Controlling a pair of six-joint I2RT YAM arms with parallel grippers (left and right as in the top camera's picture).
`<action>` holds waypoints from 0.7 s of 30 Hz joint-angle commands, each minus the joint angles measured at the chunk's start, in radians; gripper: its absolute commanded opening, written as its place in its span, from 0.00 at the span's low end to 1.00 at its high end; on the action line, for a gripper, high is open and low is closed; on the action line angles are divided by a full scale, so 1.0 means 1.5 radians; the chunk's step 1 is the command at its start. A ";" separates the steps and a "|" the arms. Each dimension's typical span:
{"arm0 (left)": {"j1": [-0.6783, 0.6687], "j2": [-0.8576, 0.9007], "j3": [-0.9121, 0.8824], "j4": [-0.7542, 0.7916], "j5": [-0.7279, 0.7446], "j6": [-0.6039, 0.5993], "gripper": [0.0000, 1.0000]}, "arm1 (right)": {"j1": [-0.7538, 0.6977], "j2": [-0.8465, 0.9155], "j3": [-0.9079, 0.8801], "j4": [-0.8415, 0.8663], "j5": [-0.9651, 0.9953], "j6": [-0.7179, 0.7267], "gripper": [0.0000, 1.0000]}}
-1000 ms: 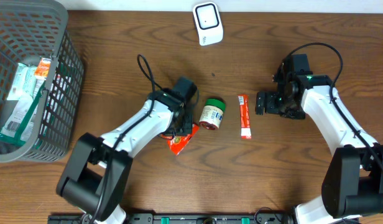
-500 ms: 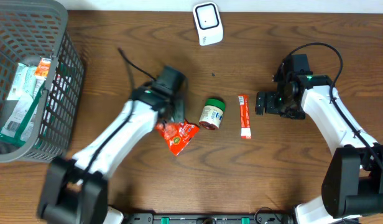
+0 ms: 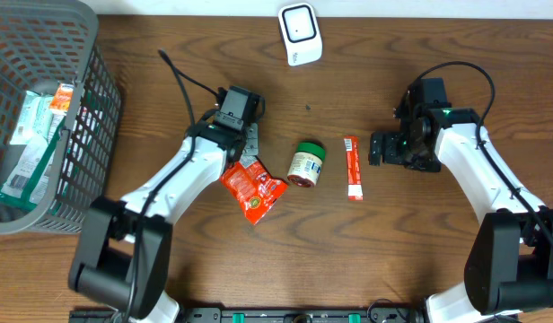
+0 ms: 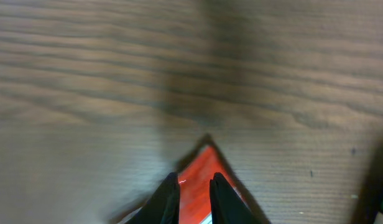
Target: Scan the item barcode
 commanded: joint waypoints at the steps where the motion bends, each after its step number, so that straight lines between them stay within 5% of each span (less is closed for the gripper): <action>1: 0.001 0.025 -0.008 0.013 0.064 0.063 0.19 | 0.000 -0.005 -0.004 0.000 0.004 -0.005 0.99; 21: 0.064 0.036 -0.008 -0.275 0.065 0.027 0.22 | 0.000 -0.005 -0.004 0.000 0.004 -0.005 0.99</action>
